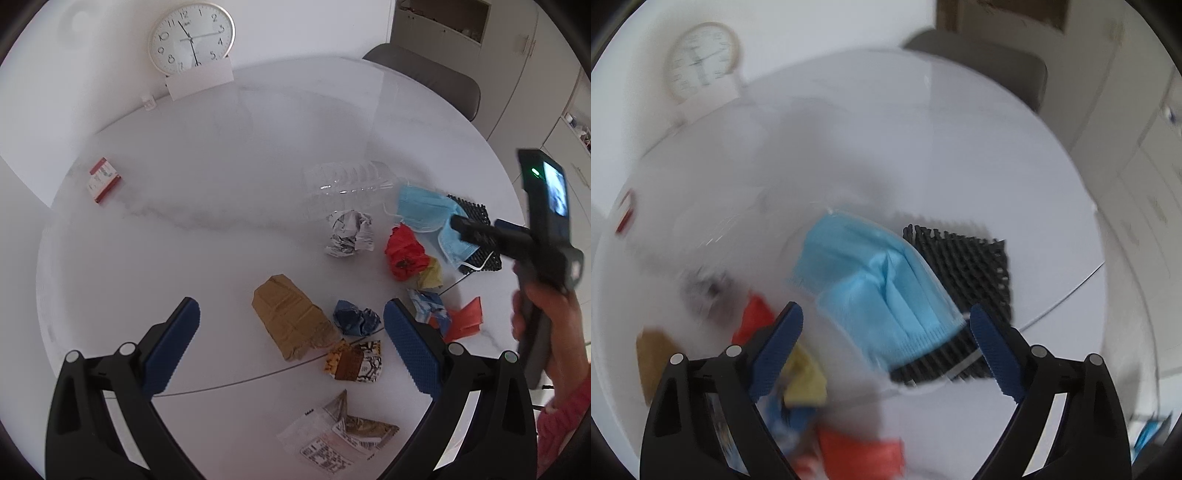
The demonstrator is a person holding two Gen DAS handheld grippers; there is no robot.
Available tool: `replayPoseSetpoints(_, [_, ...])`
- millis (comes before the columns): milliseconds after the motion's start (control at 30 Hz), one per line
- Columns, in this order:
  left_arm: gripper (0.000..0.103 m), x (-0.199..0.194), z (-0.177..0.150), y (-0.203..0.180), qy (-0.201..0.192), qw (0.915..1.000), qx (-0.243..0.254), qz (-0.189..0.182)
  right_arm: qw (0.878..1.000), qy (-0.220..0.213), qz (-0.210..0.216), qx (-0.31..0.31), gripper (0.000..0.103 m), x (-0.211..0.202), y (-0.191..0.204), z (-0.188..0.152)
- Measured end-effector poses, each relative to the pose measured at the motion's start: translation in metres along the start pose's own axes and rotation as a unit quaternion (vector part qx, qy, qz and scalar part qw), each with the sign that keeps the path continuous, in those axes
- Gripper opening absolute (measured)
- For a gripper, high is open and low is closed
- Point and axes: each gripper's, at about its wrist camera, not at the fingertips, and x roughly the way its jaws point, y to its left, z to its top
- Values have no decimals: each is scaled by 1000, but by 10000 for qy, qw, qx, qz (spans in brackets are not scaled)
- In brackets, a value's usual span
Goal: Collect trash
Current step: 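Grasp the blue face mask with the right gripper and lift it, then grasp the black foam mesh pad with the left gripper while the right carries the mask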
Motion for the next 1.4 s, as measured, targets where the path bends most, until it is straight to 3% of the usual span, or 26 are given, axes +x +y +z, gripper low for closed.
replayPoseSetpoints(100, [95,12,8,0,57,9999,52,-88,9990,188,-111,384,91,17,4,7])
replayPoseSetpoints(167, [95,18,12,-3,75,9998,124,-120,9986,222,-221,424,78,23,8,9])
replayPoseSetpoints(233, [95,21,16,-6,74,9997,194,-141,9987,232,-139,440,47,26,9,8])
replayPoseSetpoints(267, [95,23,17,-8,66,9996,234,-144,9986,219,-49,469,38,26,8,8])
replayPoseSetpoints(300, [95,25,19,-10,67,9995,277,-142,9985,193,53,514,19,24,7,8])
replayPoseSetpoints(333, [95,27,20,-12,73,9994,317,-152,9982,161,126,556,11,22,4,7])
replayPoseSetpoints(467, [95,29,22,-18,72,9990,396,-204,9955,-69,551,769,4,1,-8,5])
replayPoseSetpoints(600, [95,29,22,-27,50,9983,514,-256,9887,-367,1006,1052,4,-29,-24,6])
replayPoseSetpoints(700, [95,25,22,-41,-14,9970,686,-350,9773,-649,1457,1398,4,-57,-44,6])
replayPoseSetpoints(800, [95,21,25,-60,-110,9947,906,-472,9701,-965,1552,1600,4,-88,-61,6])
replayPoseSetpoints(1033, [95,36,40,-141,-134,9849,1410,-991,9652,-1399,1128,1902,4,-136,-131,-18])
replayPoseSetpoints(1200, [93,78,51,-213,221,9753,1627,-1480,9670,-1385,800,1984,4,-139,-167,-40])
replayPoseSetpoints(1400, [71,129,54,-254,785,9745,1230,-1703,9654,-1409,570,2119,4,-150,-208,-65])
